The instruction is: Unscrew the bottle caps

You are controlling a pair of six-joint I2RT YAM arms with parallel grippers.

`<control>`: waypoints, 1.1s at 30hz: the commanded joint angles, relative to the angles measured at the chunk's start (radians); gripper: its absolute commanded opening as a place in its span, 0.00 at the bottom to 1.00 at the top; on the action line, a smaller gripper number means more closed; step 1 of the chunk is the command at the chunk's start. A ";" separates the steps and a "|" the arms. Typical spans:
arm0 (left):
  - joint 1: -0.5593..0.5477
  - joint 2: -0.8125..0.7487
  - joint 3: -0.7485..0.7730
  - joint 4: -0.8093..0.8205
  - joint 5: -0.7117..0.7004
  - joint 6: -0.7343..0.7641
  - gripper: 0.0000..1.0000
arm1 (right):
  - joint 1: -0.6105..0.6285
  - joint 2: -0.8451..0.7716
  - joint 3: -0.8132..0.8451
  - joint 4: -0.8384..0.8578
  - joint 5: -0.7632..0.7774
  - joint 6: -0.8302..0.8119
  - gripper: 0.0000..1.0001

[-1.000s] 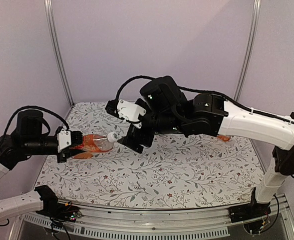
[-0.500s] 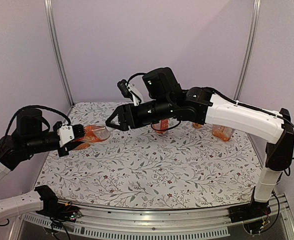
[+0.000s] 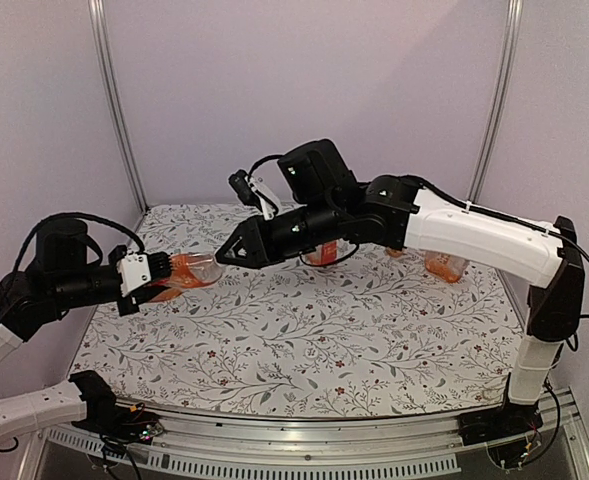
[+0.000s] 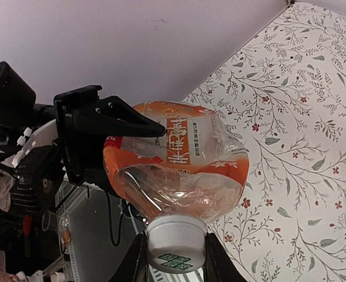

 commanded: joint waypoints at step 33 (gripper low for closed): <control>0.001 -0.019 -0.041 -0.020 0.071 0.002 0.22 | 0.209 -0.201 -0.187 0.032 0.273 -0.691 0.99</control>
